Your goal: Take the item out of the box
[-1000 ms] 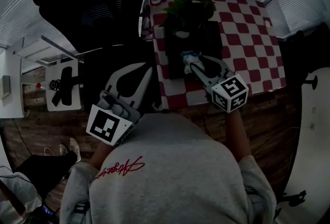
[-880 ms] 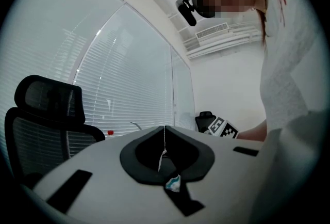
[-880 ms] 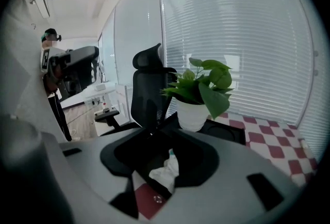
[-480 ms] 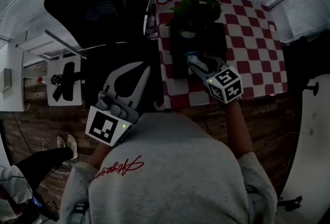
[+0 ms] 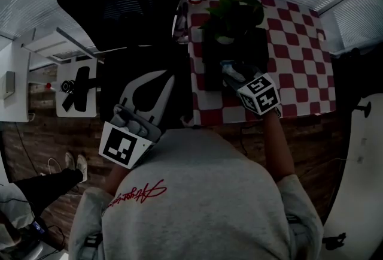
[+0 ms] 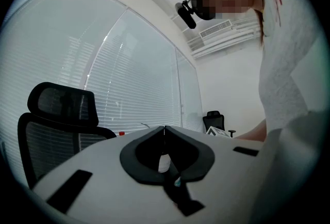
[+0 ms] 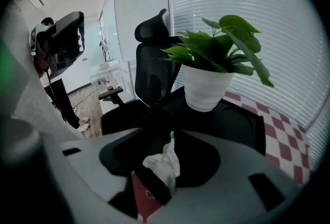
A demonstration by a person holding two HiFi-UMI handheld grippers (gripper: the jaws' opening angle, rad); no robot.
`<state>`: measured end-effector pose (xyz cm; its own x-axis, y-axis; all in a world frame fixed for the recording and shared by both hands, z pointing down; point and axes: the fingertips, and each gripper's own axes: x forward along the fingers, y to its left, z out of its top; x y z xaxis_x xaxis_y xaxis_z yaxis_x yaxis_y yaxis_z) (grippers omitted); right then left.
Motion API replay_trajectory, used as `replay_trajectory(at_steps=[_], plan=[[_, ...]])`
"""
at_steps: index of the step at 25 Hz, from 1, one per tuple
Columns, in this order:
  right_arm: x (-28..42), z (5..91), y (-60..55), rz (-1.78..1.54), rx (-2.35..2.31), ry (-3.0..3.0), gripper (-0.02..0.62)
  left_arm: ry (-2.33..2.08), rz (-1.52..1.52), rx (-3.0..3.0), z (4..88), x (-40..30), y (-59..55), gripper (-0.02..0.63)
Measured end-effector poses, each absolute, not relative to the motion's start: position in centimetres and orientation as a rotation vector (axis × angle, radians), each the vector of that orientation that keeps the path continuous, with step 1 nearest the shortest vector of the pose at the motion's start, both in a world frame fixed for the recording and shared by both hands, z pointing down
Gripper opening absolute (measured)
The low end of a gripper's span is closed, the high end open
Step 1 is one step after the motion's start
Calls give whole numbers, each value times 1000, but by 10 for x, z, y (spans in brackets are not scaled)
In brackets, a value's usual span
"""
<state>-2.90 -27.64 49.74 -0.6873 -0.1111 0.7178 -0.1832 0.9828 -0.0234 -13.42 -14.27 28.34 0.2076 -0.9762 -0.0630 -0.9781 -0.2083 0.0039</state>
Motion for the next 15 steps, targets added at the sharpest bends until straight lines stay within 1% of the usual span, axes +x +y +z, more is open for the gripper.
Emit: replay_trajectory(at_steps=[15], plan=[[-30,532,-281,110,154,-2171,187,2012,79,-2370,286,-146,-134,17]])
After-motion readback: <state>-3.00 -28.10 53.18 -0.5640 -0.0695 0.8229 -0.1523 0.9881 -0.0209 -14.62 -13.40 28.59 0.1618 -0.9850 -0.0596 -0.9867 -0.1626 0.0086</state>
